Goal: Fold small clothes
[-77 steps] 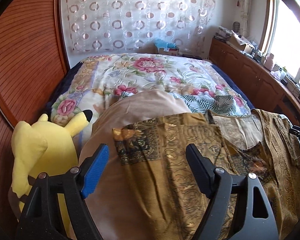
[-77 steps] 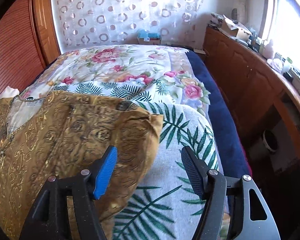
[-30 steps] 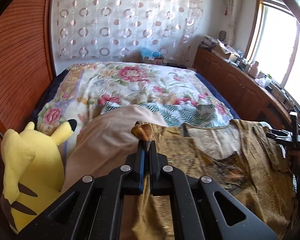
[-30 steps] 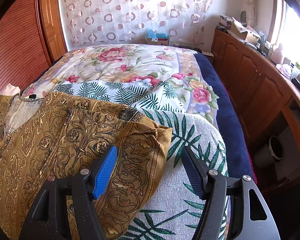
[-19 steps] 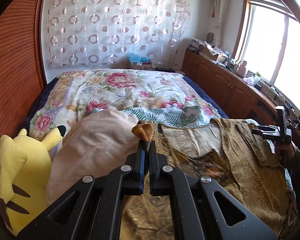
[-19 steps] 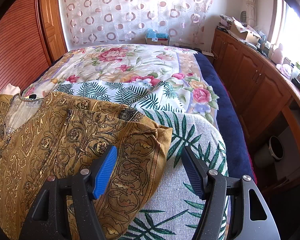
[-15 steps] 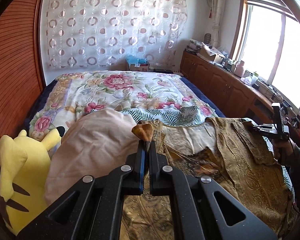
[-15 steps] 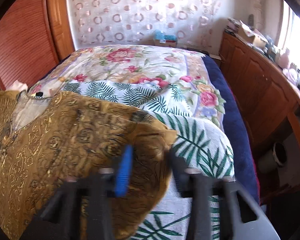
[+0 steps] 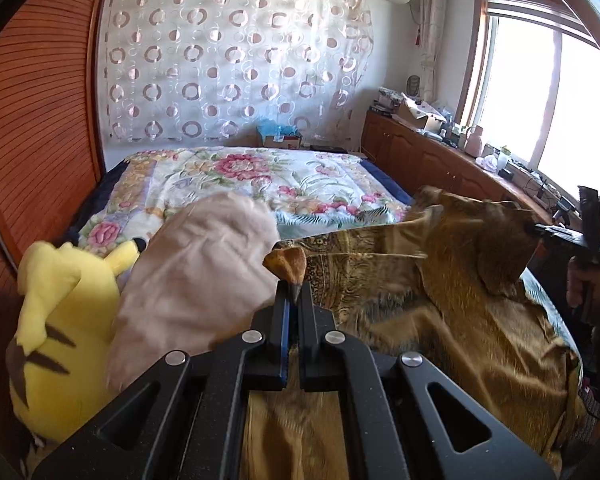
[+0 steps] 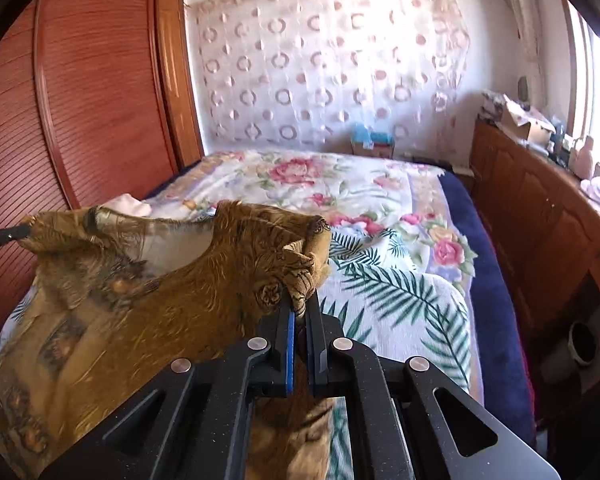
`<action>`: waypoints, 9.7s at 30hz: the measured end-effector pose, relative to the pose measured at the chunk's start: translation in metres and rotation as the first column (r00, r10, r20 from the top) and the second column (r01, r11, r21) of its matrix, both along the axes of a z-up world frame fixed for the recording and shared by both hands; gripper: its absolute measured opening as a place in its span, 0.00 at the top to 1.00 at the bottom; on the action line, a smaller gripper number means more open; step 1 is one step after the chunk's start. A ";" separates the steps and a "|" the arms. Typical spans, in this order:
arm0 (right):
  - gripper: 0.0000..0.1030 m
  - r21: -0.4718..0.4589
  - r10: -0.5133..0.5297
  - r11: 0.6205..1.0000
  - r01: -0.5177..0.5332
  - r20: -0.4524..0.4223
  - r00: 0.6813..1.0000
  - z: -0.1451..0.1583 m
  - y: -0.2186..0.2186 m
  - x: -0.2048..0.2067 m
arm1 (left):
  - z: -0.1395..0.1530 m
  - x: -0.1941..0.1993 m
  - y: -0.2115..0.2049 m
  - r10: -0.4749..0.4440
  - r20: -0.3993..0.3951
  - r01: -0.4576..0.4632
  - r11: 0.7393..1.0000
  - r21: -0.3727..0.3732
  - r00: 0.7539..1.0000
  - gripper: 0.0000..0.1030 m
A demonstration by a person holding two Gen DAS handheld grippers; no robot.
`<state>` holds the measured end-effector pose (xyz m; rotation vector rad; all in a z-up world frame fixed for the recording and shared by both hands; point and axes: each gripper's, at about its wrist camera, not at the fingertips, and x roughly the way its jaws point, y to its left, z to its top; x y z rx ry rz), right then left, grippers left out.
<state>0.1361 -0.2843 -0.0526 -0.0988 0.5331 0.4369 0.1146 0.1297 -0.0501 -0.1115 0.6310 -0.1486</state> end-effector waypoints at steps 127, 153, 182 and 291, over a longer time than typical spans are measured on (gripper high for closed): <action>0.54 -0.178 -0.163 0.972 0.153 -0.042 0.986 0.087 0.040 0.067 | 0.014 0.081 0.023 0.078 -0.024 -0.075 0.992 0.100 0.997 0.33; 0.53 -0.220 -0.244 0.955 0.198 -0.203 0.948 0.058 0.037 0.107 | -0.033 0.087 0.042 0.088 -0.123 -0.074 0.991 0.115 0.989 0.34; 0.96 -0.115 -0.137 0.985 0.127 -0.089 0.986 0.094 0.022 0.059 | 0.036 0.043 -0.022 -0.106 -0.030 0.104 0.992 -0.077 0.994 0.98; 0.96 -0.138 -0.126 0.986 0.098 -0.208 0.970 -0.007 0.031 0.124 | -0.036 0.102 0.043 -0.026 -0.208 0.009 0.997 -0.081 0.978 0.54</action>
